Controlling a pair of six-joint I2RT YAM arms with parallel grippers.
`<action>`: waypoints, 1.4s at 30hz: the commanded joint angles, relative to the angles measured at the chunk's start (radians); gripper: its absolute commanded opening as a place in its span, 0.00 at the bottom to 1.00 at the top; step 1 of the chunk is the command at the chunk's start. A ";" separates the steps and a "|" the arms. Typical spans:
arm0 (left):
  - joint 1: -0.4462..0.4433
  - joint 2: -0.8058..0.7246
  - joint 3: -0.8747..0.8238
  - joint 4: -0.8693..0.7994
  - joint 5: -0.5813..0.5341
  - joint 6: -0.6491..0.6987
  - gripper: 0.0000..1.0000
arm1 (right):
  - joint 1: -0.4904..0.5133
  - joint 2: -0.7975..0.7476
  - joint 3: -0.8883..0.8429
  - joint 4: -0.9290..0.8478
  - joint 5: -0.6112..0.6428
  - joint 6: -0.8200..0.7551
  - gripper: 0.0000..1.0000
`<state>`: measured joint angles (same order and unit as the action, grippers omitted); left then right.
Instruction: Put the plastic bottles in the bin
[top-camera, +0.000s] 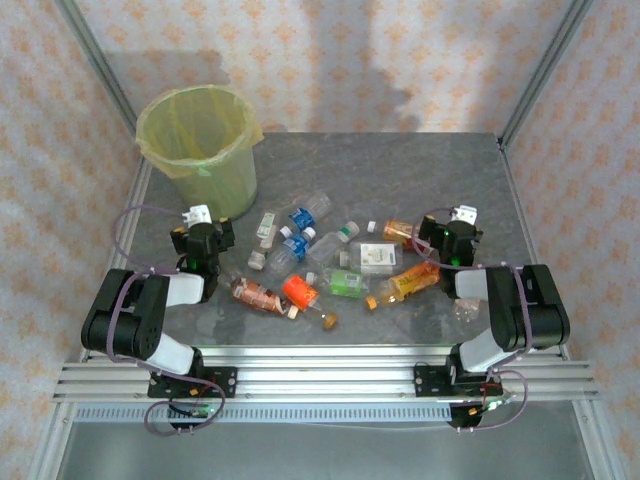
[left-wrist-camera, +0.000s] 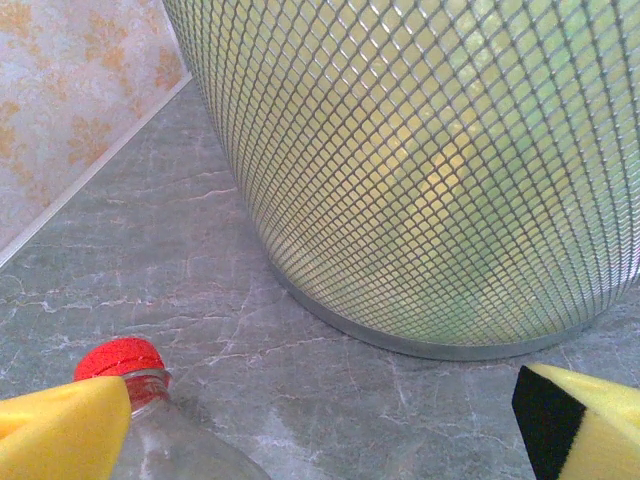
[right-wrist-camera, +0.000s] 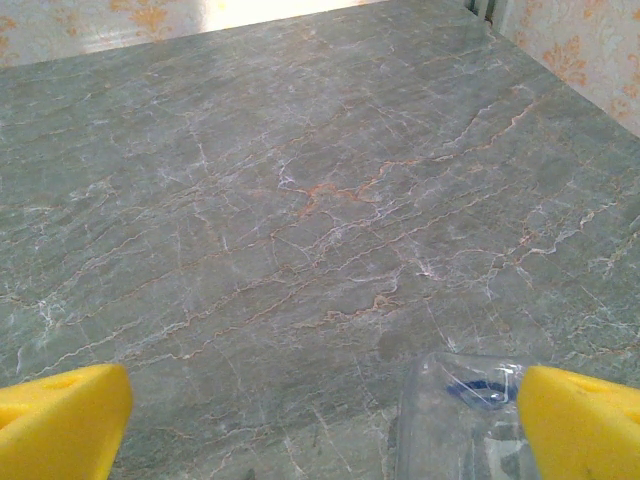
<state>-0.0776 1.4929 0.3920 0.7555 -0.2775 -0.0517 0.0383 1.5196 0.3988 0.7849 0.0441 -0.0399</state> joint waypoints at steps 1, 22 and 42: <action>0.007 -0.026 0.020 -0.012 -0.037 -0.004 1.00 | -0.006 0.002 0.017 0.000 -0.004 -0.012 0.99; 0.121 -0.478 0.122 -0.499 -0.108 -0.222 1.00 | -0.005 -0.319 0.103 -0.391 0.098 -0.017 0.99; 0.485 -0.089 0.665 -0.864 0.271 -0.551 1.00 | 0.001 -0.467 0.272 -0.782 0.112 0.157 0.99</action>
<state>0.3893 1.3216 0.9684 -0.0387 -0.0883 -0.5400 0.0383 1.0725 0.6357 0.0891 0.1390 0.0875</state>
